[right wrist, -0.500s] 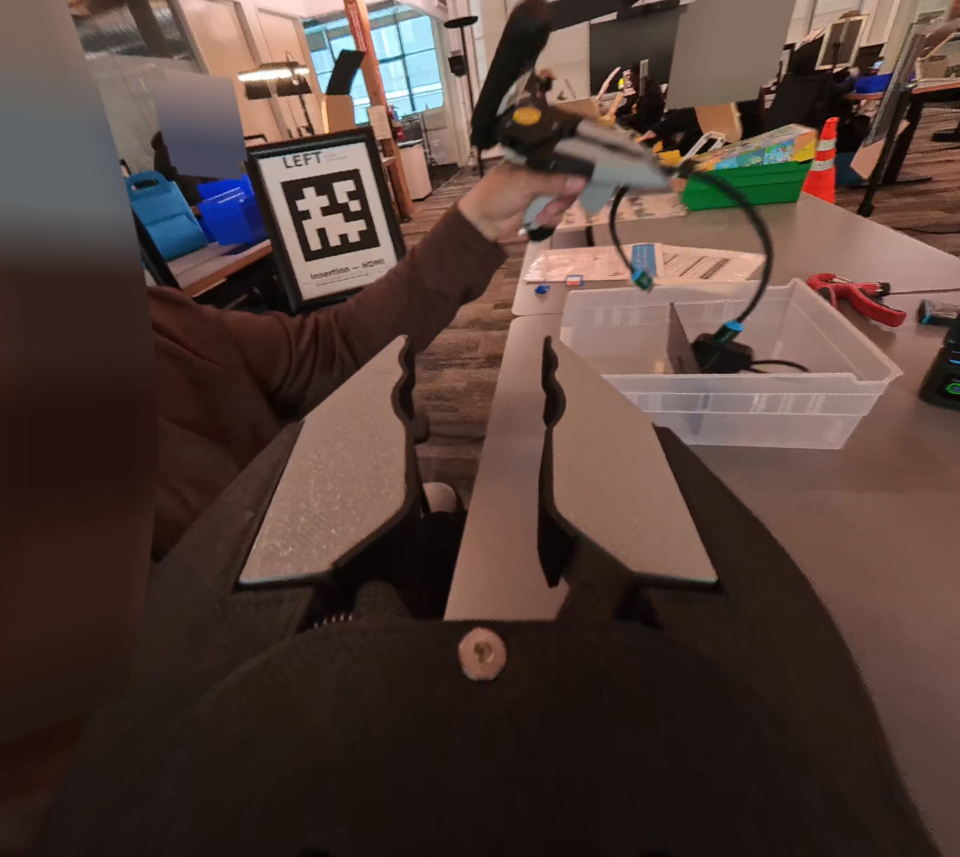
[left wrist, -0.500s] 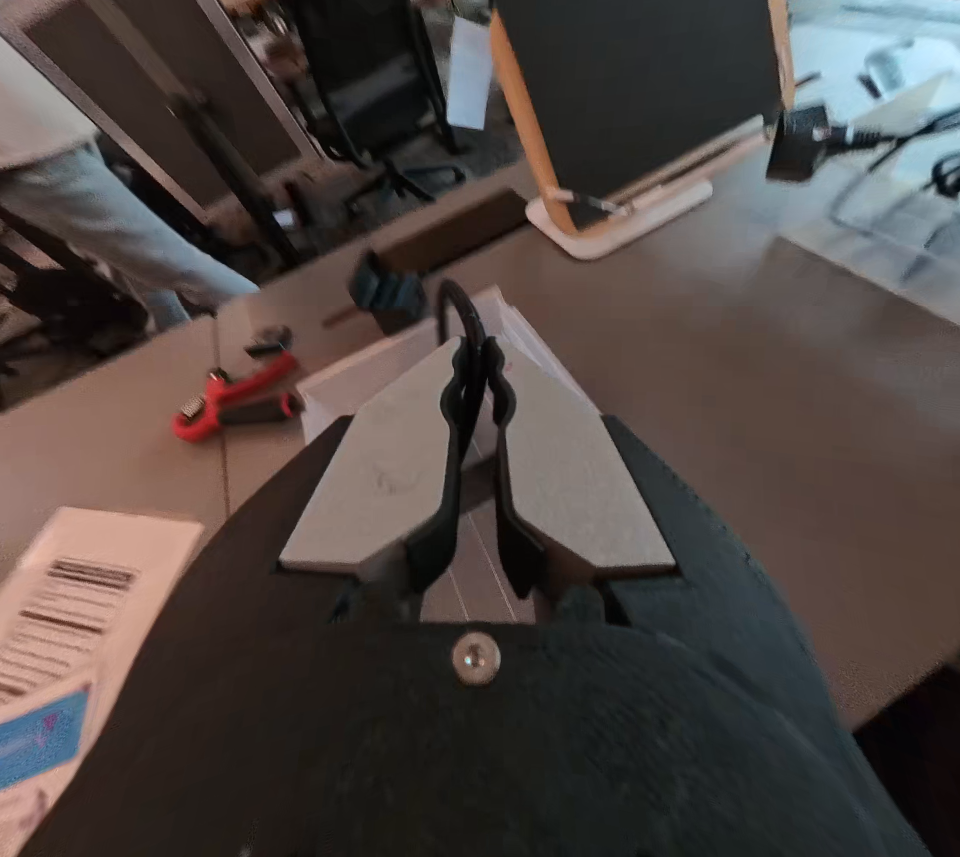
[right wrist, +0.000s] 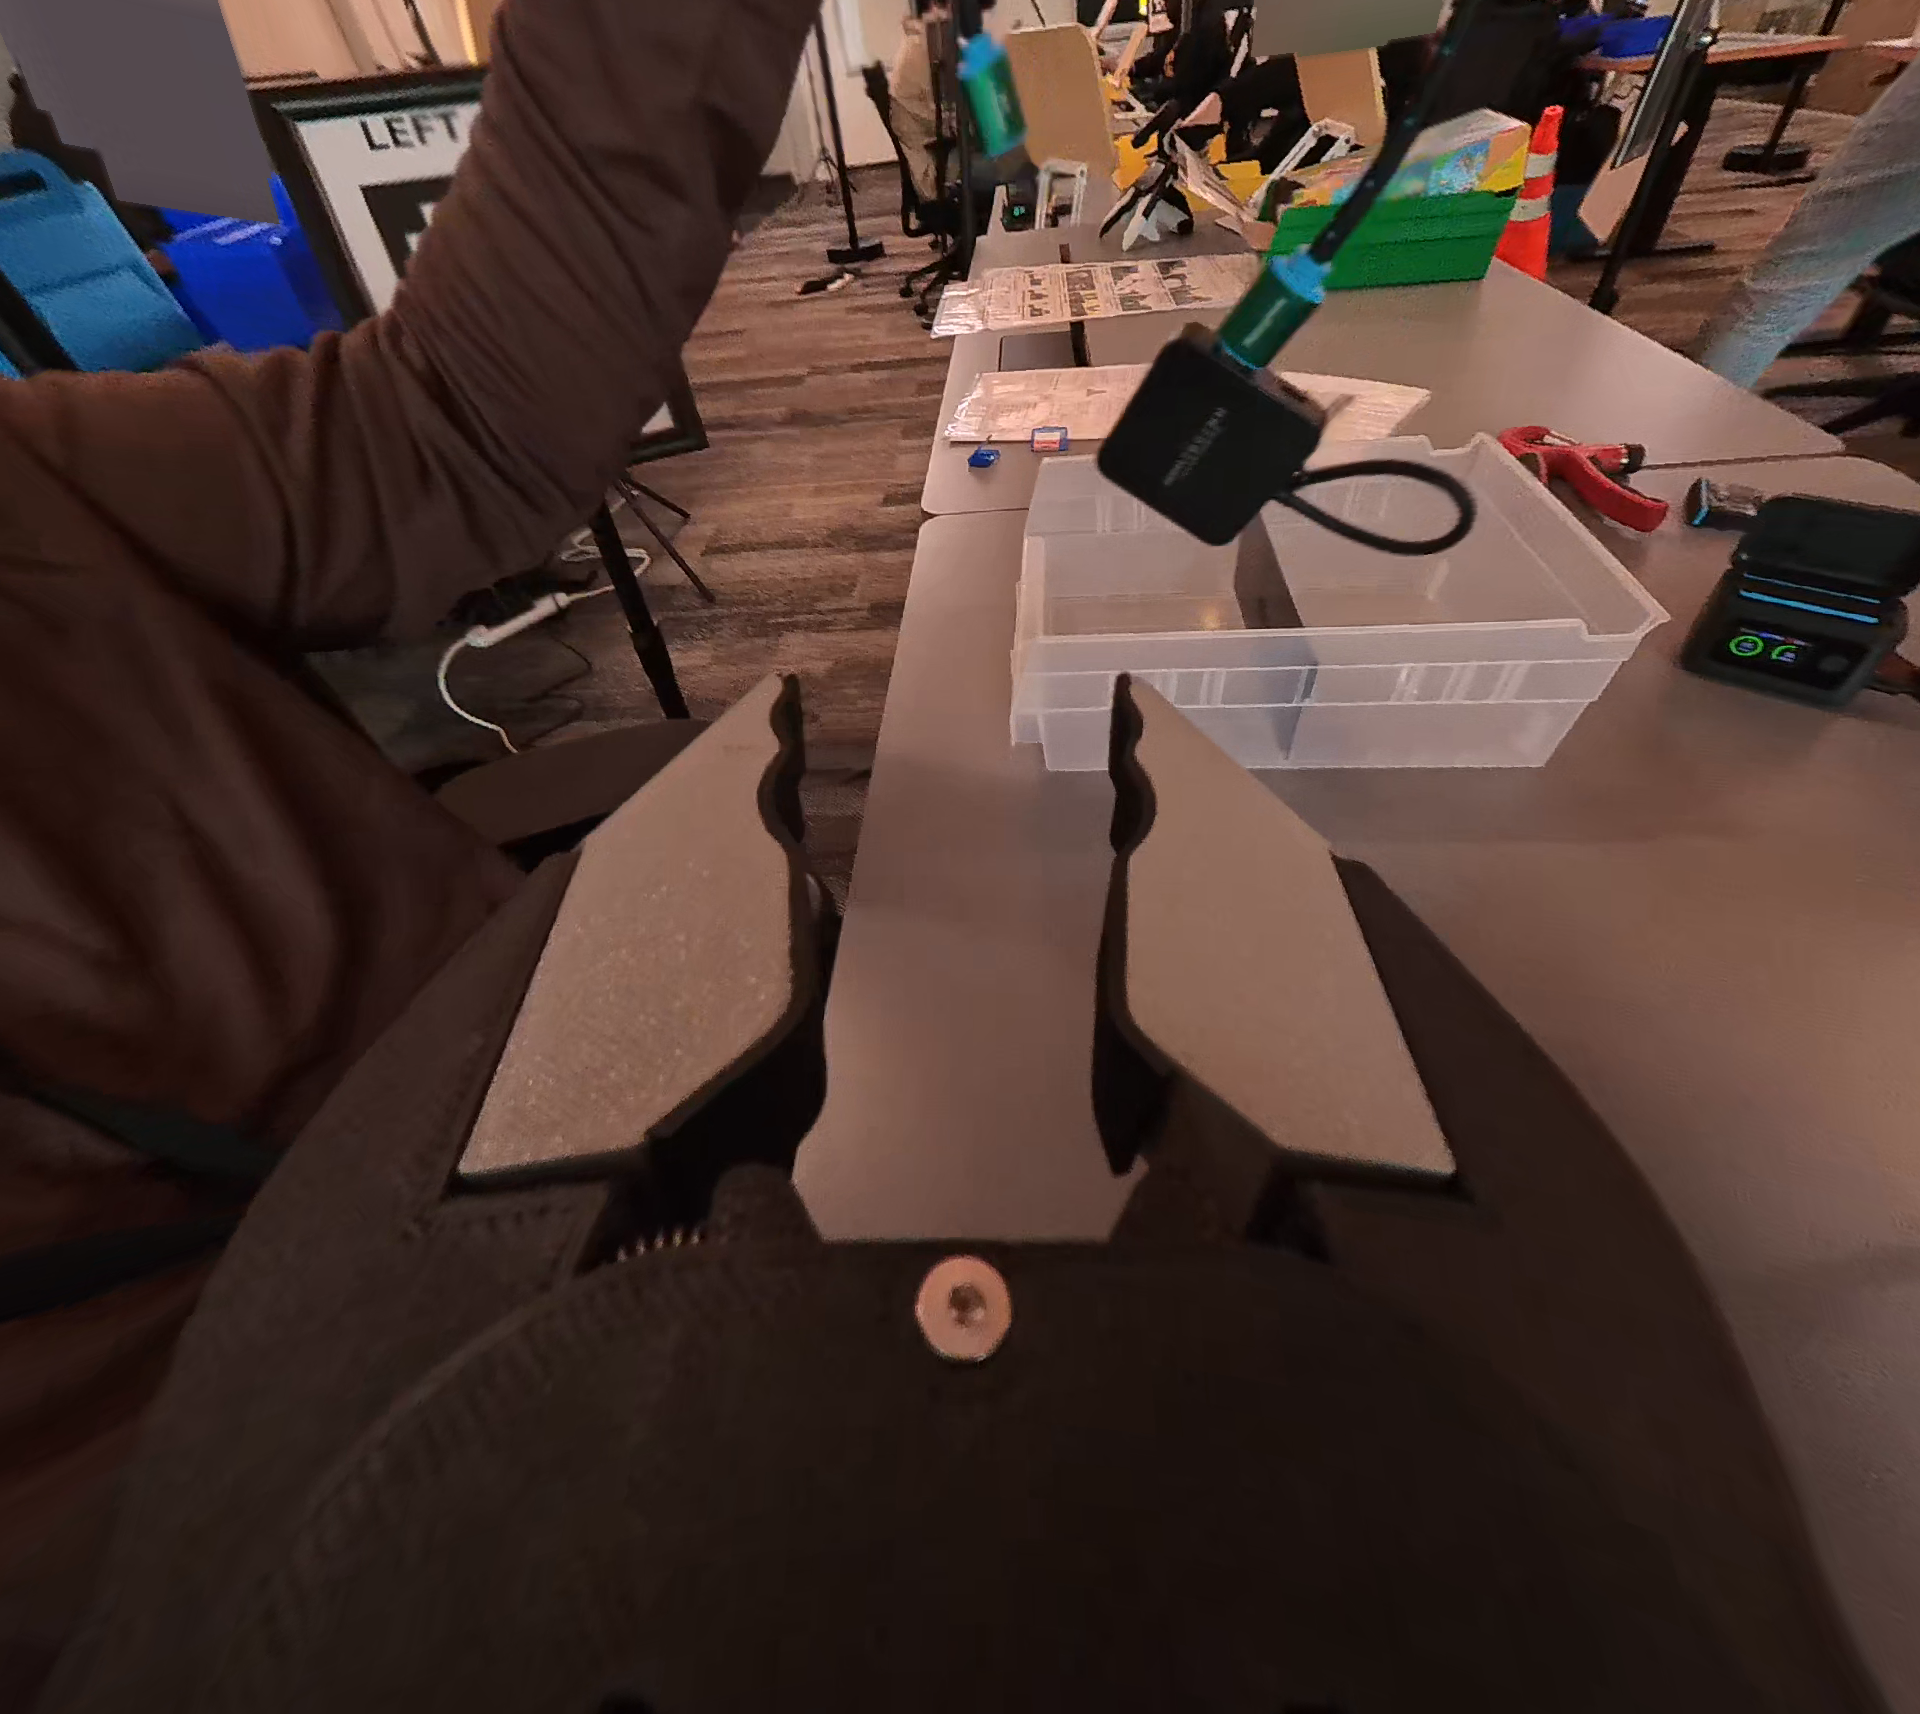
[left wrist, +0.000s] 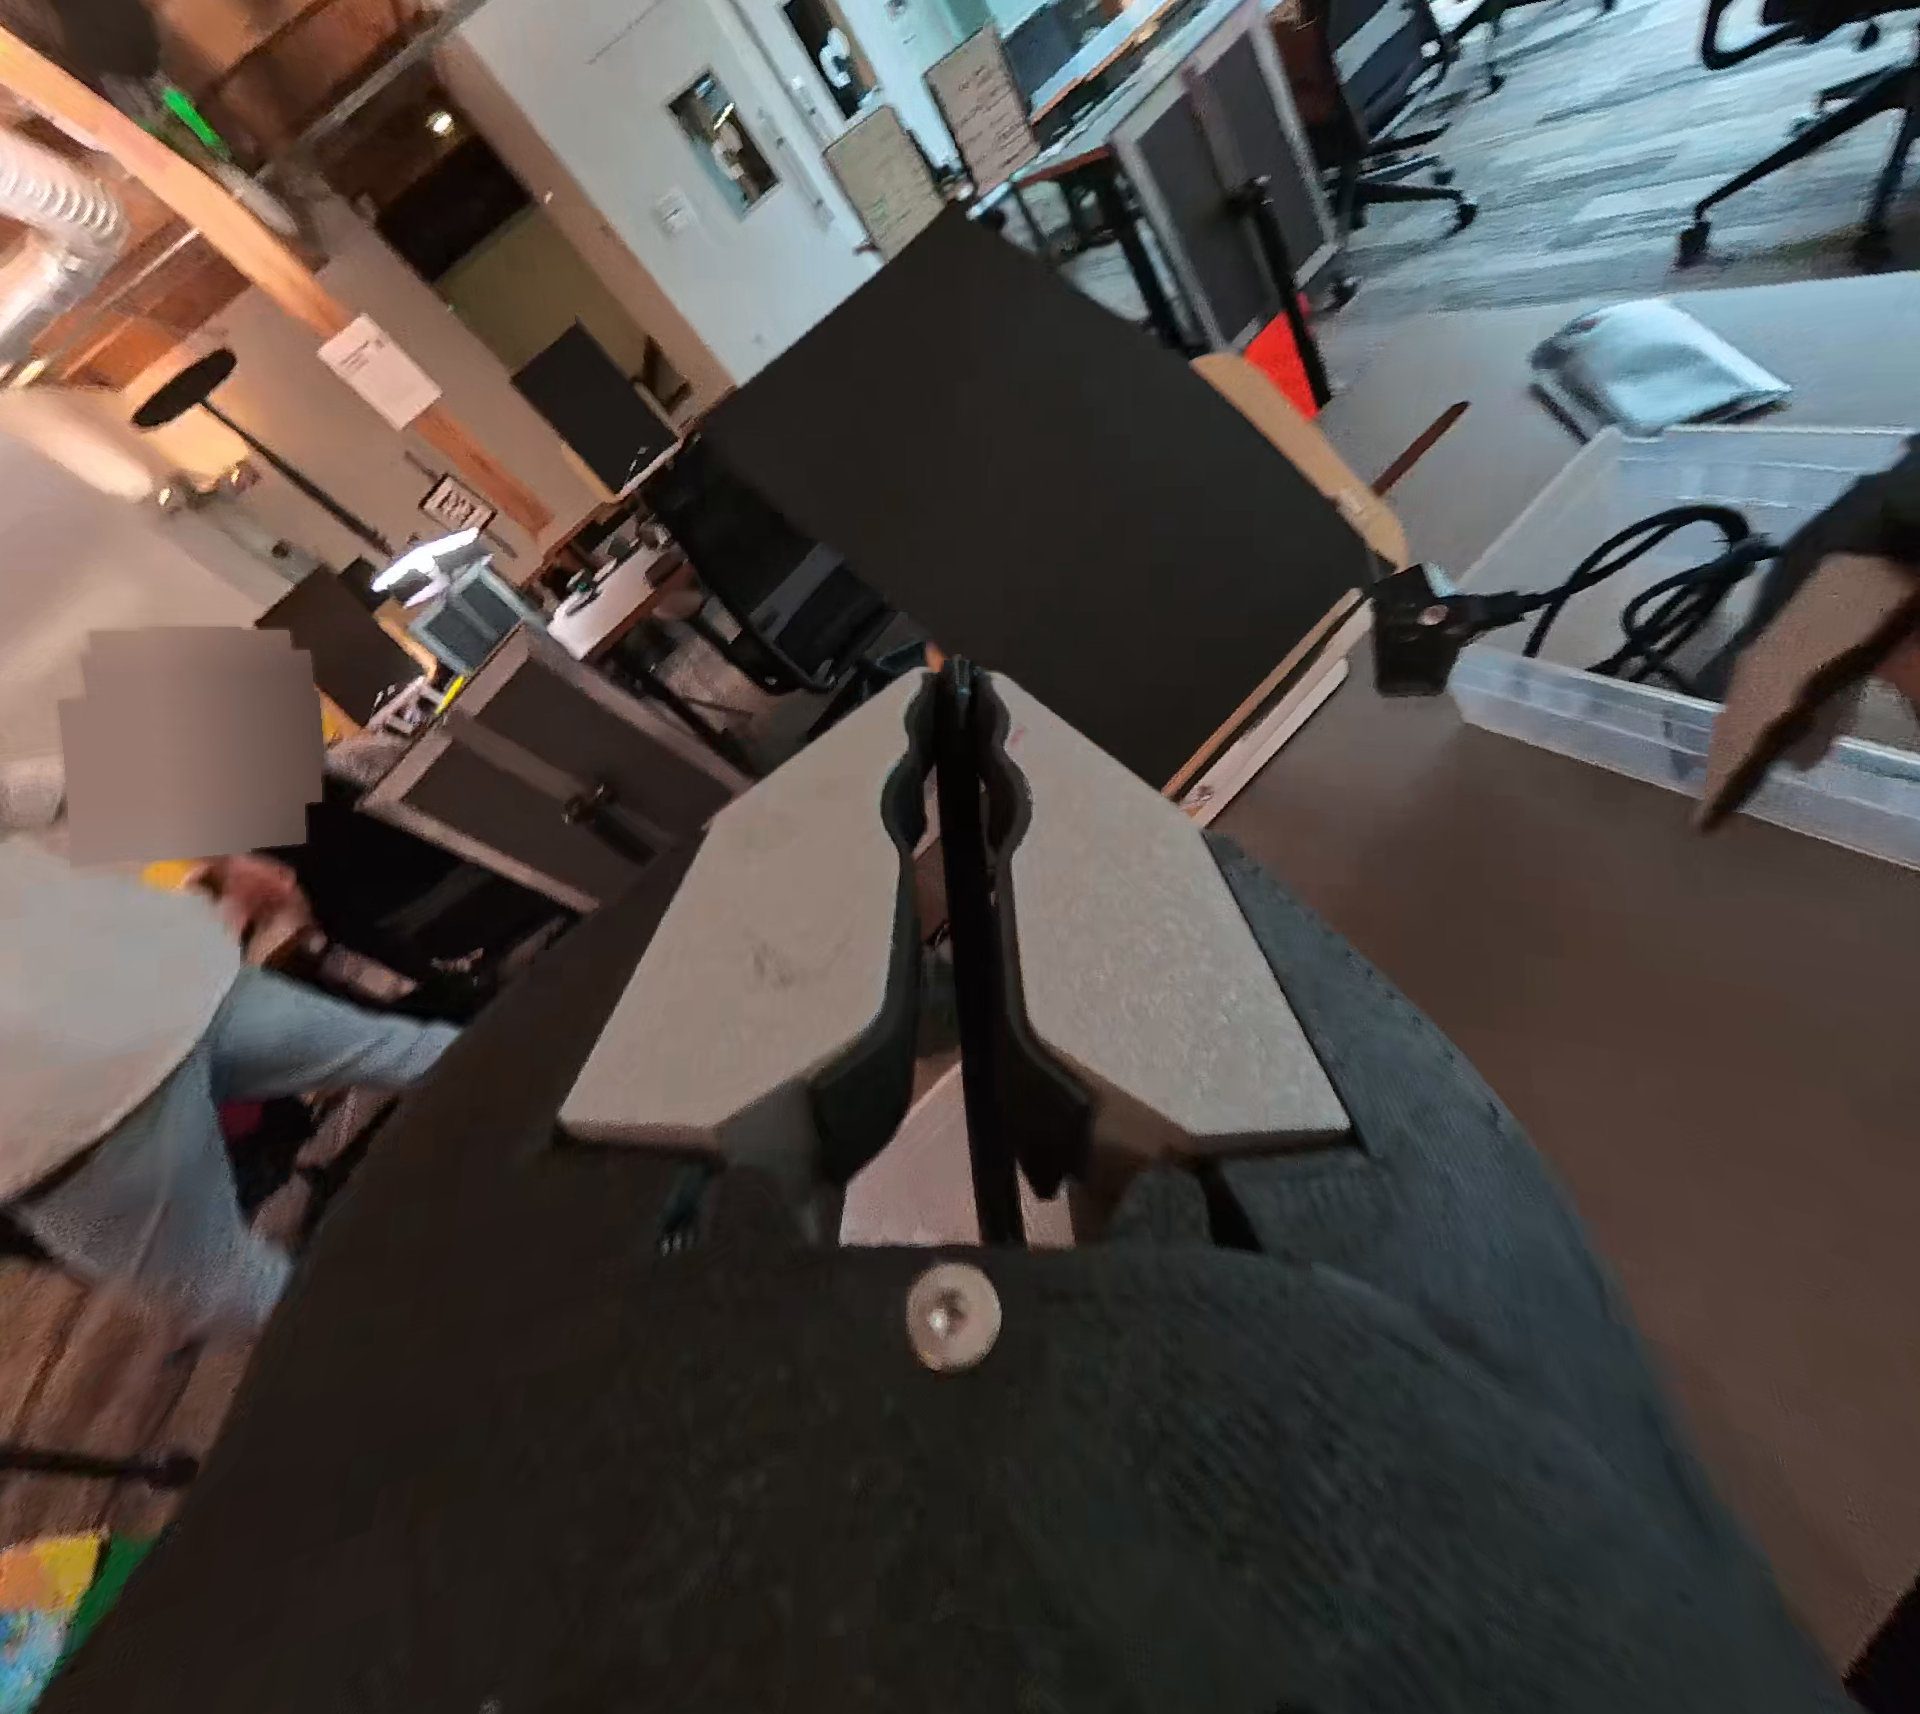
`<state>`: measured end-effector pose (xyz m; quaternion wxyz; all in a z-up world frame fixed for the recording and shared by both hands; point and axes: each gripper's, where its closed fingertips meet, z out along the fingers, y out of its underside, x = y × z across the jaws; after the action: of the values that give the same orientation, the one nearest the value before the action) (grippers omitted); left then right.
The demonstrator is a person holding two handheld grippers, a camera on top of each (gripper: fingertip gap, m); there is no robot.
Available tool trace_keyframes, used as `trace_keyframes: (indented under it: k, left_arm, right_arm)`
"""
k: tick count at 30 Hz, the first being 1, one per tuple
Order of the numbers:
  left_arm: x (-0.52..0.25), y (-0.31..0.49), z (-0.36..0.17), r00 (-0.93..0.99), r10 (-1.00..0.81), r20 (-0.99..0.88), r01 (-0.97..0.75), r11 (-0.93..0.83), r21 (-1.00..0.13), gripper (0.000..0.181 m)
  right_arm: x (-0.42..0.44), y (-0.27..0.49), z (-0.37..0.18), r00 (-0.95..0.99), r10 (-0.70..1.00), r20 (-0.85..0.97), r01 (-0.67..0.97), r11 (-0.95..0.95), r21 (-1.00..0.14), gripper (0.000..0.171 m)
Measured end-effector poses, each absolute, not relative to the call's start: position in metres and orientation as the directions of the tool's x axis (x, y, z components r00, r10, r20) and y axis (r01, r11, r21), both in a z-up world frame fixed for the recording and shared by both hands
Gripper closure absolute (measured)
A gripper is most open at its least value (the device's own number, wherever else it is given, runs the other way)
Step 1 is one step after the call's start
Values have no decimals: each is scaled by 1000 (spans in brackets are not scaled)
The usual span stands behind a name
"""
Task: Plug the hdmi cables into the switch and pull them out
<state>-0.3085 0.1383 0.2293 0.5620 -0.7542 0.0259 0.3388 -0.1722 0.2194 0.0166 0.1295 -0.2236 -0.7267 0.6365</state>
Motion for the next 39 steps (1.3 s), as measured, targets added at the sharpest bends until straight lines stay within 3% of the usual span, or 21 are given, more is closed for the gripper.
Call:
trace_keyframes:
  k: [11, 12, 13, 14, 20, 22, 27, 30, 33, 39]
  left_arm:
    - [-186, 188, 235, 822, 39, -568, -545, -239, -804, 177]
    - [-181, 190, 232, 823, 24, -568, -548, -232, -804, 177]
    - [-176, 193, 230, 824, 9, -567, -550, -226, -804, 177]
    - [-172, 195, 228, 826, -9, -563, -551, -223, -804, 177]
    - [-176, 210, 220, 851, -33, -524, -517, -219, -827, 177]
    - [-199, 212, 212, 859, 6, -511, -494, -250, -833, 176]
    - [-295, 209, 143, 925, 153, -347, -254, -430, -866, 176]
    - [-333, 196, 94, 947, 217, -237, -110, -474, -874, 153]
    - [-352, 176, 62, 945, 293, -148, 1, -453, -891, 132]
    - [-342, 150, 3, 945, 321, -64, 67, -381, -922, 122]
  right_arm:
    - [-171, 210, 34, -869, 494, 11, 15, 49, -999, 108]
    - [-171, 210, 30, -865, 501, 33, 5, 75, -997, 116]
    - [-168, 208, 24, -873, 483, 60, -2, 120, -993, 144]
    - [-165, 206, 18, -884, 460, 79, -6, 158, -987, 151]
    - [-156, 193, 13, -941, 336, 33, 15, 140, -990, 155]
    - [-161, 194, 18, -939, 345, -16, 50, 89, -995, 165]
    - [-183, 210, 14, -898, 395, -194, 202, -22, -979, 164]
    - [-205, 226, 2, -836, 494, -240, 254, -39, -966, 164]
    - [-210, 233, 1, -821, 492, -291, 288, -83, -954, 165]
    - [-225, 237, -15, -786, 508, -351, 347, -107, -932, 165]
